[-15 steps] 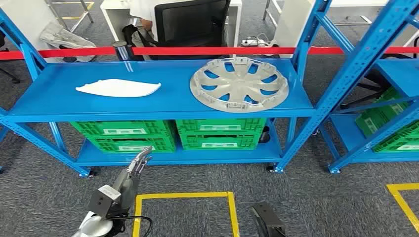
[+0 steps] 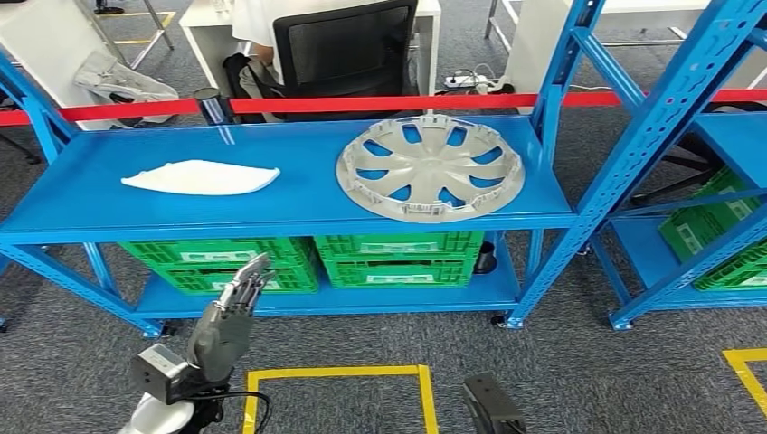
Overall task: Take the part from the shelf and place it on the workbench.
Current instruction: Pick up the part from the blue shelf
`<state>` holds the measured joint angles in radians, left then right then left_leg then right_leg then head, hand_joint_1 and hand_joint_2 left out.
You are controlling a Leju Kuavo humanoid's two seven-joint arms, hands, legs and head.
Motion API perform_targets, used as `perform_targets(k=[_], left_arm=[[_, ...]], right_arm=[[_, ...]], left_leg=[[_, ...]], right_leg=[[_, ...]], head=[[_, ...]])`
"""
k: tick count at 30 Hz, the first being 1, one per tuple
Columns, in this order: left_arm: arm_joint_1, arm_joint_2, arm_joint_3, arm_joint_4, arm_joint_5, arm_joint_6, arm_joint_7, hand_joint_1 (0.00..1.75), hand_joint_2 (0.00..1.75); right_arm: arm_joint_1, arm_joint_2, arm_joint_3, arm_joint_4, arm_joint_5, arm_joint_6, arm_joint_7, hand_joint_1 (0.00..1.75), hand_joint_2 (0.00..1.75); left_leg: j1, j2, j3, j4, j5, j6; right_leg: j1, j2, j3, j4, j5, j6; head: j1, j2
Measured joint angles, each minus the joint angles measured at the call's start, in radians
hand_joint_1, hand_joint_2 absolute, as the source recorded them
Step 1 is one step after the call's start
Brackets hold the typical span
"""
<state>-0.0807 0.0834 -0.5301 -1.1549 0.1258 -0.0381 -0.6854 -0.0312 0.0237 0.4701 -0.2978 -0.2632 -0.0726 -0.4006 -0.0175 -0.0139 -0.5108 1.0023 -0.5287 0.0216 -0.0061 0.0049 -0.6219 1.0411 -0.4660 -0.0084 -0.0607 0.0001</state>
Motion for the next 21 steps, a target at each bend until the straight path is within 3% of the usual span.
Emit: perform_targets(k=[6, 11, 15, 21], left_arm=[[0.014, 0.003, 0.015, -0.074, 0.003, 0.004, 0.007, 0.0, 0.0], [0.014, 0.003, 0.017, -0.129, -0.118, 0.13, 0.049, 0.0, 0.0], [0.013, 0.003, 0.019, -0.163, -0.197, 0.201, 0.088, 0.0, 0.0], [0.011, 0.003, 0.021, -0.184, -0.204, 0.202, 0.102, 0.0, 0.0]], right_arm=[[-0.001, 0.0, 0.028, -0.015, 0.007, -0.023, 0.003, 0.0, 0.0], [0.006, -0.003, 0.043, -0.027, 0.006, -0.042, 0.004, 0.0, 0.0], [0.012, -0.011, 0.062, -0.042, 0.006, -0.051, 0.014, 0.0, 0.0], [0.015, -0.02, 0.082, -0.052, 0.005, -0.053, 0.023, 0.0, 0.0]], left_leg=[[0.001, 0.001, 0.004, -0.01, -0.001, -0.006], [0.002, 0.001, 0.005, -0.011, 0.0, -0.023], [0.002, 0.001, 0.006, -0.01, 0.001, -0.024], [0.001, 0.001, 0.006, -0.008, 0.001, -0.024]], right_leg=[[0.002, 0.0, 0.002, 0.0, -0.005, -0.007], [0.002, 0.0, 0.003, 0.0, -0.004, -0.008], [-0.001, -0.001, 0.005, 0.0, -0.002, -0.006], [-0.001, 0.0, 0.007, -0.003, 0.0, -0.002]], head=[[0.0, 0.0], [0.0, 0.0], [0.0, 0.0], [0.0, 0.0]])
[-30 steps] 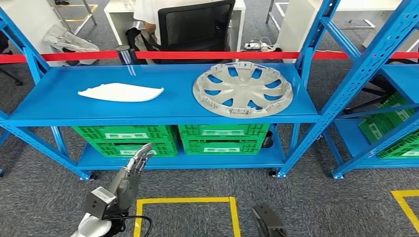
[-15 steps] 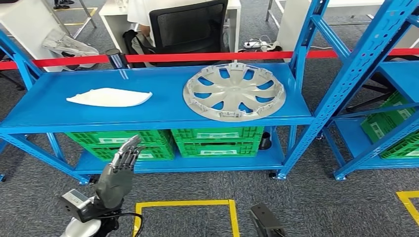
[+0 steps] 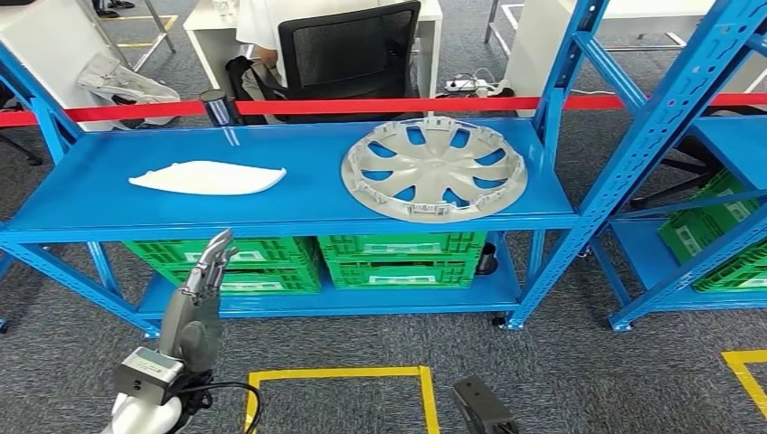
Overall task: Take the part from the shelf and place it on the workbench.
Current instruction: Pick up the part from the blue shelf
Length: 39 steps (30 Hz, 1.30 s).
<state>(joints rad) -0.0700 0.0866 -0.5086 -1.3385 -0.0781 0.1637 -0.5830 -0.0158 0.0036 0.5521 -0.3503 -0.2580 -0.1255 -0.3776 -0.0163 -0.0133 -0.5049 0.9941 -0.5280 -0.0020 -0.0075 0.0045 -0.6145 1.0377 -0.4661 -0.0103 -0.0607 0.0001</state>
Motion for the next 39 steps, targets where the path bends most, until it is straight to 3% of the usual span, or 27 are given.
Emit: perform_targets(k=[14, 19, 21, 23, 26, 27, 28, 30, 31, 33, 35, 37, 39], left_arm=[[-0.028, -0.017, 0.031, -0.001, -0.039, 0.064, 0.007, 0.0, 0.0], [-0.032, -0.023, 0.053, 0.0, -0.028, 0.067, 0.007, 0.0, 0.0], [-0.034, -0.026, 0.059, -0.002, -0.028, 0.068, 0.007, 0.0, 0.0], [-0.036, -0.03, 0.064, -0.004, -0.027, 0.07, 0.006, 0.0, 0.0], [-0.03, -0.033, 0.069, -0.004, -0.025, 0.072, 0.005, 0.0, 0.0], [-0.026, -0.033, 0.07, -0.004, -0.023, 0.073, 0.005, 0.0, 0.0], [-0.022, -0.033, 0.072, -0.004, -0.022, 0.073, 0.005, 0.0, 0.0], [-0.017, -0.034, 0.072, -0.006, -0.019, 0.073, 0.005, 0.0, 0.0], [-0.016, -0.034, 0.073, -0.007, -0.018, 0.073, 0.005, 0.0, 0.0], [-0.015, -0.034, 0.073, -0.011, -0.016, 0.072, 0.005, 0.0, 0.0], [-0.014, -0.034, 0.074, -0.015, -0.013, 0.072, 0.005, 0.0, 0.0], [-0.014, -0.034, 0.074, -0.018, -0.011, 0.072, 0.004, 0.0, 0.0], [-0.014, -0.034, 0.074, -0.021, -0.011, 0.072, 0.004, 0.0, 0.0]], right_arm=[[-0.028, -0.005, 0.085, -0.029, 0.041, -0.036, 0.021, 0.0, 0.0], [-0.049, -0.004, 0.123, -0.047, 0.063, -0.039, 0.035, 0.0, 0.0], [-0.053, -0.005, 0.132, -0.053, 0.067, -0.039, 0.035, 0.0, 0.0], [-0.056, -0.005, 0.14, -0.059, 0.073, -0.039, 0.033, 0.0, 0.0], [-0.055, -0.009, 0.151, -0.062, 0.081, -0.041, 0.034, 0.0, 0.0], [-0.053, -0.012, 0.154, -0.063, 0.084, -0.044, 0.034, 0.0, 0.0], [-0.052, -0.016, 0.156, -0.065, 0.087, -0.047, 0.034, 0.0, 0.0], [-0.052, -0.024, 0.161, -0.069, 0.091, -0.053, 0.034, 0.0, 0.0], [-0.053, -0.027, 0.163, -0.072, 0.094, -0.055, 0.033, 0.0, 0.0], [-0.053, -0.03, 0.168, -0.077, 0.1, -0.058, 0.034, 0.0, 0.0], [-0.051, -0.032, 0.175, -0.083, 0.106, -0.061, 0.034, 0.0, 0.0], [-0.049, -0.034, 0.179, -0.089, 0.112, -0.065, 0.034, 0.0, 0.0], [-0.049, -0.035, 0.183, -0.093, 0.118, -0.068, 0.034, 0.0, 0.0]], left_leg=[[0.0, 0.0, 0.0, 0.001, 0.0, 0.002], [-0.006, 0.0, -0.003, 0.005, 0.0, 0.018], [0.001, 0.001, 0.007, -0.015, 0.012, 0.025], [0.01, 0.004, 0.019, -0.036, 0.024, 0.032], [0.012, 0.006, 0.021, -0.038, 0.023, 0.034], [0.013, 0.006, 0.023, -0.036, 0.02, 0.032], [0.016, 0.006, 0.025, -0.033, 0.016, 0.028], [0.022, 0.005, 0.031, -0.021, 0.002, 0.019], [0.023, 0.005, 0.03, -0.013, -0.008, 0.011], [0.022, 0.004, 0.026, 0.0, -0.023, -0.002], [0.02, 0.003, 0.026, 0.0, -0.03, -0.012], [0.023, 0.005, 0.022, 0.019, -0.044, -0.021], [0.025, 0.007, -0.027, 0.119, -0.091, -0.03]], right_leg=[[-0.001, 0.0, 0.003, -0.005, 0.003, 0.004], [-0.004, 0.0, 0.005, -0.012, 0.009, 0.016], [-0.001, 0.0, 0.006, -0.014, 0.009, 0.022], [0.002, 0.0, -0.019, 0.04, -0.023, 0.029], [-0.004, 0.0, -0.112, 0.224, -0.098, 0.04], [-0.007, 0.0, -0.129, 0.251, -0.097, 0.043], [-0.01, 0.0, -0.126, 0.238, -0.076, 0.047], [-0.016, -0.001, -0.07, 0.118, -0.007, 0.054], [-0.017, -0.001, -0.041, 0.06, 0.012, 0.054], [-0.017, 0.002, -0.015, 0.007, 0.014, 0.04], [-0.015, 0.005, -0.016, 0.009, 0.004, 0.019], [-0.016, 0.004, -0.012, 0.009, -0.001, 0.007], [-0.018, 0.002, -0.005, 0.007, -0.006, -0.003]], head=[[0.0, 0.0], [0.0, 0.0], [0.0, 0.0], [0.001, 0.0], [0.002, 0.0], [0.002, 0.0], [0.002, 0.0], [0.002, 0.0], [0.003, 0.0], [0.005, 0.0], [0.005, 0.0], [0.004, 0.0], [0.002, 0.0]])
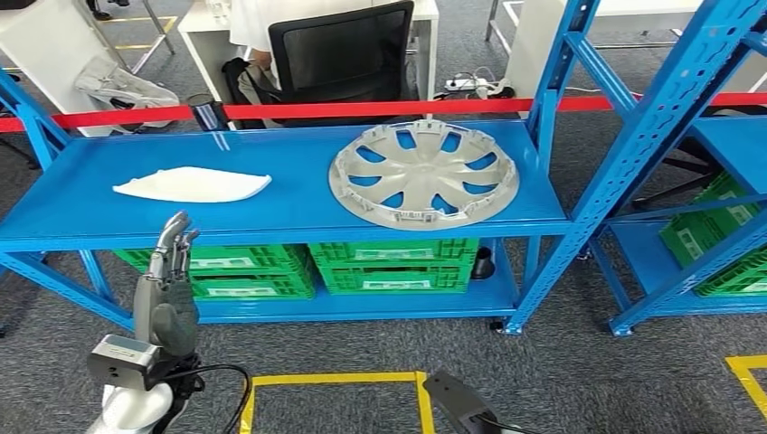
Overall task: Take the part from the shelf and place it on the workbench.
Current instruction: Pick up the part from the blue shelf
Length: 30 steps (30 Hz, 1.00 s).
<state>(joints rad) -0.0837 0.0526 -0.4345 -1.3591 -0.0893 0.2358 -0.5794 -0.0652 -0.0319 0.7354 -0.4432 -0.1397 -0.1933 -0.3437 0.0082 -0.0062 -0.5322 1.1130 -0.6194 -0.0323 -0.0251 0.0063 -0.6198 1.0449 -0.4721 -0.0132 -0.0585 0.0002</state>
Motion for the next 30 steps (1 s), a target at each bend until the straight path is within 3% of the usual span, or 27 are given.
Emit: perform_targets(k=[2, 3, 4, 5, 7, 9, 12, 14, 17, 18, 19, 20, 22, 23, 25, 28, 30], left_arm=[[0.004, 0.0, 0.0, 0.0, 0.0, 0.0, 0.0, 0.0, 0.0], [0.006, 0.0, 0.0, 0.0, 0.0, 0.0, 0.0, 0.0, 0.0], [0.008, 0.0, 0.0, 0.0, 0.0, 0.0, 0.0, 0.0, 0.0], [0.009, 0.001, 0.0, 0.0, 0.0, 0.0, 0.0, 0.0, 0.0], [0.01, 0.002, 0.0, -0.001, 0.0, -0.001, 0.0, 0.0, 0.0], [0.01, 0.002, 0.0, -0.003, 0.0, -0.002, 0.0, 0.0, 0.0], [0.012, 0.003, 0.001, -0.009, 0.0, -0.003, 0.0, 0.0, 0.0], [0.013, 0.004, 0.002, -0.016, 0.0, -0.003, 0.0, 0.0, 0.0], [0.015, 0.004, 0.002, -0.021, 0.0, -0.004, 0.0, 0.0, 0.0], [0.016, 0.004, 0.002, -0.021, 0.0, -0.005, 0.0, 0.0, 0.0], [0.018, 0.004, 0.002, -0.021, 0.0, -0.006, 0.0, 0.0, 0.0], [0.018, 0.004, 0.002, -0.022, -0.001, -0.008, 0.0, 0.0, 0.0], [0.019, 0.004, 0.003, -0.024, -0.003, -0.012, 0.0, 0.0, 0.0], [0.019, 0.004, 0.003, -0.026, -0.004, -0.013, 0.0, 0.0, 0.0], [0.019, 0.004, 0.004, -0.029, -0.006, -0.016, 0.0, 0.0, 0.0], [0.019, 0.004, 0.007, -0.035, -0.007, -0.018, 0.0, 0.0, 0.0], [0.017, 0.004, 0.01, -0.038, -0.008, -0.02, 0.0, 0.0, 0.0]], right_arm=[[0.001, -0.001, 0.006, 0.0, 0.007, -0.003, 0.0, 0.0, 0.0], [0.001, -0.001, 0.009, 0.0, 0.009, -0.003, 0.0, 0.0, 0.0], [0.002, -0.002, 0.012, 0.0, 0.01, -0.004, 0.0, 0.0, 0.0], [0.002, -0.002, 0.014, 0.0, 0.012, -0.004, 0.0, 0.0, 0.0], [0.002, -0.002, 0.017, -0.001, 0.016, -0.004, 0.0, 0.0, 0.0], [0.0, -0.002, 0.021, -0.002, 0.02, -0.004, 0.001, 0.0, 0.0], [-0.002, -0.002, 0.025, -0.003, 0.024, -0.004, 0.001, 0.0, 0.0], [-0.004, -0.002, 0.027, -0.003, 0.026, -0.005, 0.002, 0.0, 0.0], [-0.005, -0.002, 0.031, -0.003, 0.029, -0.006, 0.002, 0.0, 0.0], [-0.004, -0.002, 0.033, -0.003, 0.03, -0.007, 0.001, 0.0, 0.0], [-0.003, -0.002, 0.035, -0.003, 0.031, -0.008, 0.001, 0.0, 0.0], [-0.003, -0.002, 0.037, -0.003, 0.031, -0.009, 0.001, 0.0, 0.0], [-0.004, -0.003, 0.038, -0.003, 0.033, -0.012, 0.0, 0.0, 0.0], [-0.004, -0.003, 0.039, -0.003, 0.034, -0.014, 0.0, 0.0, 0.0], [-0.005, -0.003, 0.04, -0.003, 0.035, -0.017, 0.0, 0.0, 0.0], [-0.006, -0.002, 0.041, -0.004, 0.035, -0.017, 0.0, 0.0, 0.0], [-0.007, -0.002, 0.041, -0.006, 0.036, -0.017, 0.0, 0.0, 0.0]], left_leg=[[0.001, 0.0, -0.086, 0.144, -0.05, -0.005], [0.001, 0.0, -0.117, 0.185, -0.052, -0.005], [0.001, 0.0, -0.131, 0.188, -0.033, -0.003], [0.001, 0.0, -0.124, 0.153, 0.005, 0.0], [-0.001, 0.001, -0.075, 0.017, 0.092, 0.009], [-0.005, 0.001, -0.04, -0.076, 0.128, 0.016], [-0.007, -0.002, -0.034, -0.096, 0.13, 0.03], [-0.004, -0.004, -0.026, -0.106, 0.135, 0.043], [-0.005, -0.003, -0.021, -0.109, 0.134, 0.055], [-0.007, -0.003, -0.02, -0.108, 0.132, 0.057], [-0.009, -0.005, -0.018, -0.107, 0.13, 0.058], [-0.01, -0.007, -0.015, -0.106, 0.127, 0.058], [-0.011, -0.012, -0.007, -0.104, 0.119, 0.055], [-0.013, -0.015, -0.004, -0.102, 0.115, 0.051], [-0.015, -0.018, -0.003, -0.101, 0.109, 0.042], [-0.014, -0.017, -0.001, -0.099, 0.101, 0.026], [-0.012, -0.012, -0.026, -0.038, 0.065, 0.014]], right_leg=[[0.001, -0.002, 0.004, 0.0, -0.005, -0.005], [0.001, -0.002, 0.007, 0.0, -0.008, -0.005], [0.002, -0.001, 0.01, 0.0, -0.011, -0.005], [0.002, 0.0, 0.016, 0.0, -0.014, -0.004], [0.003, 0.002, 0.029, 0.0, -0.021, 0.003], [0.005, 0.002, 0.036, -0.001, -0.027, 0.014], [0.005, 0.0, 0.042, -0.011, -0.027, 0.033], [0.005, -0.001, 0.03, 0.019, -0.047, 0.042], [0.007, -0.002, -0.061, 0.196, -0.128, 0.049], [0.008, -0.002, -0.091, 0.247, -0.14, 0.05], [0.008, -0.002, -0.106, 0.265, -0.134, 0.049], [0.009, -0.002, -0.099, 0.241, -0.107, 0.047], [0.011, 0.0, -0.038, 0.108, -0.034, 0.038], [0.013, 0.001, -0.009, 0.047, -0.011, 0.032], [0.017, 0.002, 0.018, -0.01, -0.002, 0.021], [0.014, -0.002, 0.023, -0.018, -0.002, 0.005], [0.008, -0.007, 0.031, -0.026, -0.002, -0.004]], head=[[-0.001, 0.0], [-0.001, 0.0], [-0.001, 0.0], [-0.001, 0.0], [-0.001, 0.0], [-0.001, 0.0], [0.0, 0.0], [0.0, 0.0], [0.001, 0.0], [0.001, 0.0], [0.001, 0.0], [0.001, 0.0], [0.001, 0.0], [0.001, 0.0], [0.001, 0.0], [0.001, 0.0], [-0.001, 0.0]])
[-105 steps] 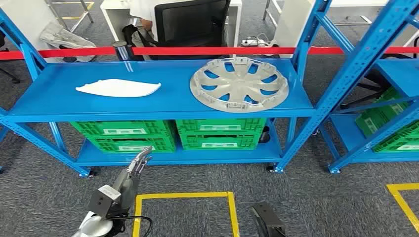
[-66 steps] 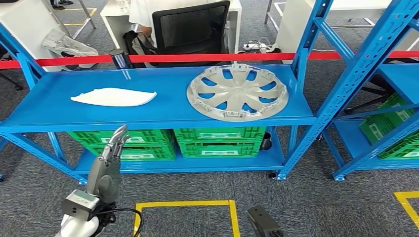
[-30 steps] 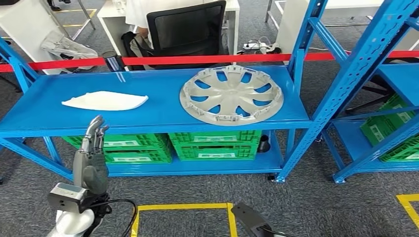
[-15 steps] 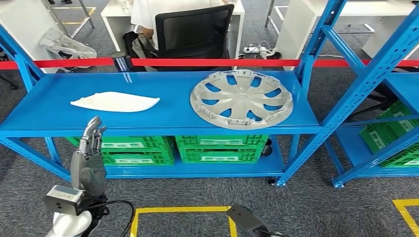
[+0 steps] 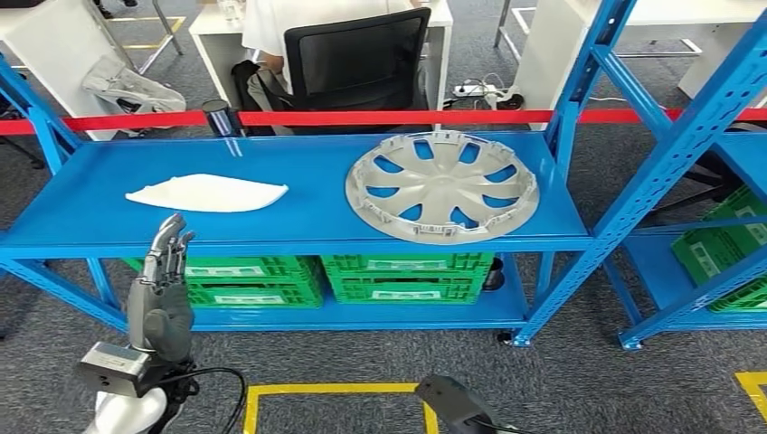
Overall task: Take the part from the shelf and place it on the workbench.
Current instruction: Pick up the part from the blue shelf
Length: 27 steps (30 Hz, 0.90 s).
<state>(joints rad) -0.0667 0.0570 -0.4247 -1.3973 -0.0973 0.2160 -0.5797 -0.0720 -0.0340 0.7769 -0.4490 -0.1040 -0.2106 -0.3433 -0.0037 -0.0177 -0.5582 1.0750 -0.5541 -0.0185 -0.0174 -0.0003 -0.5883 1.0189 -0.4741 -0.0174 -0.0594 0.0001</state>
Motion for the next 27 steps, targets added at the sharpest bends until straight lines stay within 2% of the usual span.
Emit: perform_targets(k=[2, 3, 4, 5, 7, 8, 9, 11, 13, 14, 15, 16, 18, 19, 20, 21, 23, 24, 25, 27], left_arm=[[0.0, 0.0, 0.002, 0.0, -0.001, -0.002, 0.0, 0.0, 0.0], [0.002, 0.0, 0.003, 0.001, -0.001, -0.003, 0.0, 0.0, 0.0], [0.003, 0.0, 0.004, 0.001, -0.001, -0.004, 0.0, 0.0, 0.0], [0.004, 0.0, 0.004, 0.001, -0.001, -0.004, 0.0, 0.0, 0.0], [0.004, 0.001, 0.005, 0.001, -0.002, -0.005, 0.0, 0.0, 0.0], [0.003, 0.001, 0.006, 0.002, -0.002, -0.006, 0.0, 0.0, 0.0], [0.003, 0.0, 0.006, 0.001, -0.002, -0.006, 0.0, 0.0, 0.0], [0.003, -0.001, 0.006, 0.001, -0.002, -0.007, 0.0, 0.0, 0.0], [0.003, -0.001, 0.006, 0.0, -0.002, -0.007, -0.001, 0.0, 0.0], [0.002, -0.002, 0.006, -0.001, -0.002, -0.007, -0.001, 0.0, 0.0], [0.001, -0.002, 0.006, -0.001, -0.002, -0.007, -0.001, 0.0, 0.0], [0.001, -0.003, 0.006, -0.002, -0.003, -0.007, -0.001, 0.0, 0.0], [0.002, -0.004, 0.006, 0.0, -0.003, -0.008, -0.001, 0.0, 0.0], [0.002, -0.004, 0.006, 0.0, -0.003, -0.008, -0.001, 0.0, 0.0], [0.002, -0.004, 0.006, 0.001, -0.003, -0.009, -0.001, 0.0, 0.0], [0.003, -0.004, 0.006, 0.001, -0.003, -0.01, -0.001, 0.0, 0.0], [0.003, -0.005, 0.006, 0.0, -0.003, -0.013, -0.001, 0.0, 0.0], [0.003, -0.005, 0.007, 0.0, -0.004, -0.014, -0.001, 0.0, 0.0], [0.003, -0.005, 0.007, 0.0, -0.004, -0.014, -0.001, 0.0, 0.0], [0.003, -0.006, 0.006, 0.0, -0.007, -0.017, -0.001, 0.0, 0.0]], right_arm=[[0.0, 0.0, 0.001, -0.001, 0.001, 0.0, 0.0, 0.0, 0.0], [0.001, 0.001, 0.001, -0.001, 0.001, 0.0, 0.001, 0.0, 0.0], [0.001, 0.001, 0.001, -0.001, 0.0, -0.001, 0.001, 0.0, 0.0], [0.001, 0.001, 0.001, -0.001, 0.0, -0.001, 0.001, 0.0, 0.0], [0.001, 0.001, 0.001, -0.001, 0.0, -0.001, 0.001, 0.0, 0.0], [0.001, 0.001, 0.001, -0.001, 0.0, -0.001, 0.001, 0.0, 0.0], [0.0, 0.001, 0.001, -0.001, 0.0, -0.002, 0.001, 0.0, 0.0], [-0.001, 0.001, 0.001, -0.001, 0.0, -0.003, 0.001, 0.0, 0.0], [-0.001, 0.001, 0.001, -0.001, 0.0, -0.003, 0.001, 0.0, 0.0], [-0.001, 0.001, 0.001, -0.001, 0.0, -0.003, 0.001, 0.0, 0.0], [-0.002, 0.001, 0.001, -0.001, 0.0, -0.003, 0.001, 0.0, 0.0], [-0.001, 0.001, 0.001, -0.001, 0.0, -0.003, 0.001, 0.0, 0.0], [0.0, 0.001, 0.001, -0.001, 0.0, -0.003, 0.001, 0.0, 0.0], [0.002, 0.001, 0.001, -0.001, 0.0, -0.003, 0.001, 0.0, 0.0], [0.002, 0.001, 0.001, -0.001, 0.0, -0.003, 0.001, 0.0, 0.0], [0.002, 0.001, 0.001, -0.001, 0.0, -0.003, 0.001, 0.0, 0.0], [0.001, 0.0, 0.001, -0.001, 0.001, -0.003, 0.001, 0.0, 0.0], [0.001, 0.0, 0.001, -0.001, 0.001, -0.003, 0.001, 0.0, 0.0], [0.0, 0.0, 0.001, -0.001, 0.002, -0.003, 0.001, 0.0, 0.0], [-0.001, 0.0, 0.001, -0.001, 0.002, -0.003, 0.001, 0.0, 0.0]], left_leg=[[0.007, 0.005, -0.067, 0.13, -0.058, -0.011], [0.01, 0.006, -0.101, 0.188, -0.076, -0.015], [0.013, 0.008, -0.123, 0.218, -0.076, -0.018], [0.016, 0.01, -0.124, 0.207, -0.053, -0.02], [0.019, 0.02, -0.074, 0.088, 0.028, -0.022], [0.017, 0.03, -0.043, 0.018, 0.057, -0.021], [0.016, 0.037, -0.022, -0.03, 0.074, -0.017], [0.011, 0.039, -0.011, -0.063, 0.074, -0.004], [0.011, 0.029, -0.01, -0.066, 0.077, 0.014], [0.011, 0.025, -0.008, -0.068, 0.079, 0.022], [0.012, 0.022, -0.006, -0.07, 0.08, 0.029], [0.013, 0.019, -0.006, -0.071, 0.081, 0.034], [0.009, 0.011, -0.005, -0.07, 0.079, 0.04], [0.007, 0.005, -0.005, -0.07, 0.078, 0.042], [0.006, 0.0, -0.004, -0.069, 0.077, 0.042], [0.004, -0.007, -0.002, -0.069, 0.076, 0.042], [0.003, -0.018, 0.003, -0.067, 0.072, 0.039], [0.001, -0.022, 0.003, -0.065, 0.07, 0.036], [0.0, -0.025, 0.003, -0.064, 0.068, 0.033], [0.0, -0.03, 0.001, -0.064, 0.066, 0.023]], right_leg=[[-0.001, -0.005, 0.005, -0.001, -0.004, -0.004], [-0.001, -0.008, 0.006, -0.001, -0.005, -0.004], [-0.002, -0.01, 0.007, -0.001, -0.007, -0.003], [-0.003, -0.011, 0.01, -0.001, -0.01, -0.001], [-0.006, -0.014, 0.02, 0.0, -0.015, 0.007], [-0.005, -0.015, 0.024, 0.0, -0.019, 0.012], [-0.004, -0.017, 0.027, 0.0, -0.021, 0.019], [0.0, -0.021, 0.03, -0.003, -0.023, 0.032], [-0.003, -0.025, 0.033, -0.005, -0.025, 0.045], [-0.005, -0.023, 0.028, 0.009, -0.036, 0.05], [-0.005, -0.02, 0.013, 0.044, -0.057, 0.053], [-0.005, -0.015, -0.014, 0.102, -0.088, 0.054], [-0.002, -0.011, -0.088, 0.243, -0.145, 0.053], [0.0, -0.01, -0.113, 0.286, -0.152, 0.052], [0.002, -0.009, -0.121, 0.289, -0.138, 0.049], [0.003, -0.008, -0.107, 0.249, -0.106, 0.044], [0.006, 0.007, -0.045, 0.109, -0.033, 0.032], [0.007, 0.016, -0.019, 0.052, -0.013, 0.028], [0.008, 0.022, -0.004, 0.019, -0.004, 0.025], [0.011, 0.02, 0.0, 0.006, -0.005, 0.021]], head=[[-0.001, 0.0], [-0.002, 0.0], [-0.002, 0.0], [-0.002, 0.0], [-0.002, 0.0], [-0.002, 0.0], [-0.001, 0.0], [0.0, 0.0], [0.0, 0.0], [0.0, 0.0], [0.001, 0.0], [0.002, 0.0], [0.003, 0.0], [0.003, 0.0], [0.003, 0.0], [0.003, 0.0], [0.002, 0.0], [0.002, 0.0], [0.003, 0.0], [0.003, 0.0]])
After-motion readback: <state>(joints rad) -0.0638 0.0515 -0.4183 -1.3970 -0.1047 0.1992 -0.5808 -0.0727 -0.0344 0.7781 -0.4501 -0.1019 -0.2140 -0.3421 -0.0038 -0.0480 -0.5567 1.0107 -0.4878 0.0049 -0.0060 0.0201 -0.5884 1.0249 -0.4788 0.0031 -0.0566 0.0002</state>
